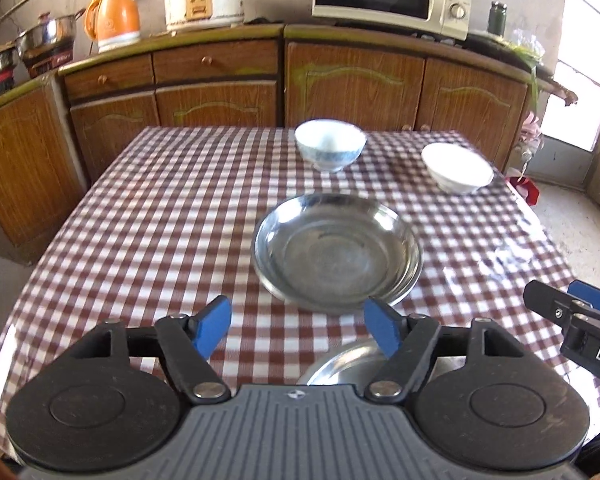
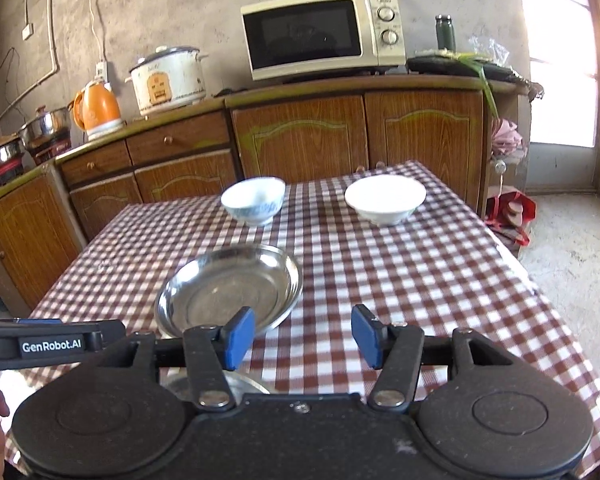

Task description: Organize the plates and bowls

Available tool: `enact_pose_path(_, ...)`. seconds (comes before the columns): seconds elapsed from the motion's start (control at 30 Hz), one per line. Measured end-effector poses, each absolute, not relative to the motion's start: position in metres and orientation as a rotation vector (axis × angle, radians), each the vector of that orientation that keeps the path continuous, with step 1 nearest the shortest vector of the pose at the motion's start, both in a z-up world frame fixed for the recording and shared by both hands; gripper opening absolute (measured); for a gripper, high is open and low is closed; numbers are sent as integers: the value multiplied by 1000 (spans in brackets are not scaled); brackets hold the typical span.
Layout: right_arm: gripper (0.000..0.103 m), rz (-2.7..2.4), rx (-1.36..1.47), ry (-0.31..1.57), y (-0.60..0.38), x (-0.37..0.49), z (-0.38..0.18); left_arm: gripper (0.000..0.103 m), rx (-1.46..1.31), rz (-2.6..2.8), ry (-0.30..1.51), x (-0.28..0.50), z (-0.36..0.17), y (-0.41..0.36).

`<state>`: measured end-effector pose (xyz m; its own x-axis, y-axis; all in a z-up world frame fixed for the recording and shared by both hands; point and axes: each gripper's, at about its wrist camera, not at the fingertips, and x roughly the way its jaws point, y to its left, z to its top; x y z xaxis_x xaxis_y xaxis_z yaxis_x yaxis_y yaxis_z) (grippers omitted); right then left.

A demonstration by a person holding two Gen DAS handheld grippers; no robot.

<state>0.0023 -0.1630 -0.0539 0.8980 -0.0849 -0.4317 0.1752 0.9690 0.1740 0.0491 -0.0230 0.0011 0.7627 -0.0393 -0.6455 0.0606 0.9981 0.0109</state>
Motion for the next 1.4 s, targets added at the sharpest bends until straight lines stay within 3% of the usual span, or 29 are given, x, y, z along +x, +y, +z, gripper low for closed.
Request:
enact_pose_path(0.77, 71, -175, 193, 333, -206, 22, -3, 81, 74, -150, 615, 84, 38, -65)
enact_pose_path(1.4, 72, -216, 209, 346, -244, 60, -5, 81, 108, -196, 651, 126, 34, -92)
